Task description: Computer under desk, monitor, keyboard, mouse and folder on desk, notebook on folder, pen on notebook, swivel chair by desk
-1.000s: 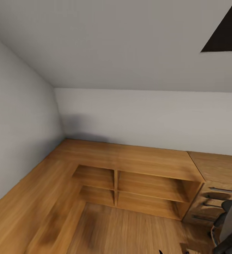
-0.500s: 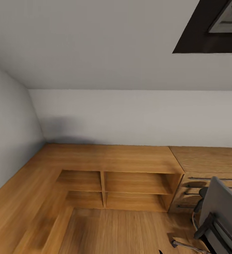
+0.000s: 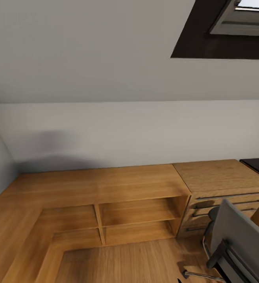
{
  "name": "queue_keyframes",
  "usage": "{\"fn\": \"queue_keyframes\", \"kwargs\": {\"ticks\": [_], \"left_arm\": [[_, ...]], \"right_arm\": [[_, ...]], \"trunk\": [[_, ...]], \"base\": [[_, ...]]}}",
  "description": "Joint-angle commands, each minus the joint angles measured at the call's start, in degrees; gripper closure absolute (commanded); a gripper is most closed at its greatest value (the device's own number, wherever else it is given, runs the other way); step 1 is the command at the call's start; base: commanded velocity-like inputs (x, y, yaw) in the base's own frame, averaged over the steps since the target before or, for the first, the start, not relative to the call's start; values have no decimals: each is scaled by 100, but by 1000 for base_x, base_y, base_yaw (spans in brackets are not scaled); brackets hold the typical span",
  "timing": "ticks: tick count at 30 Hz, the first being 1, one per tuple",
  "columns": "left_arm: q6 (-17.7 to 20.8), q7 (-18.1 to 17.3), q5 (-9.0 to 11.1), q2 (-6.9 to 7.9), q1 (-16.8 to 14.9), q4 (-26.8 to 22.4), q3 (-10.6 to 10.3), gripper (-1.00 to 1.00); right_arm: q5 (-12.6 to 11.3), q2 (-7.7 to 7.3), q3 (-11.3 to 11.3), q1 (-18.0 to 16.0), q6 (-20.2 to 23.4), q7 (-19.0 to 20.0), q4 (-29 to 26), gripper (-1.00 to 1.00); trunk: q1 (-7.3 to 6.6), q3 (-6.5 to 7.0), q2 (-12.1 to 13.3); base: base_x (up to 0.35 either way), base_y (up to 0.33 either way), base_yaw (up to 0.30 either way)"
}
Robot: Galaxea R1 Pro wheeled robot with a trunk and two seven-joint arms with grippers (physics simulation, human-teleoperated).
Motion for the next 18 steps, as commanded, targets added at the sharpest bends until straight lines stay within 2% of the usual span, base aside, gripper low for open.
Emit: {"fn": "queue_keyframes", "kwargs": {"ticks": [1,18], "left_arm": [[-2,5,-13,-4,3,-12,23,-100],[-1,5,-13,-4,3,-10,23,-100]], "right_arm": [[-54,3,51,-5,-18,-6,6,-100],[-45,1,51,-5,-18,-6,6,-100]], "trunk": [[4,-8,-7],[4,-8,-7]], "base": [[178,5,-300],[31,1,-299]]}}
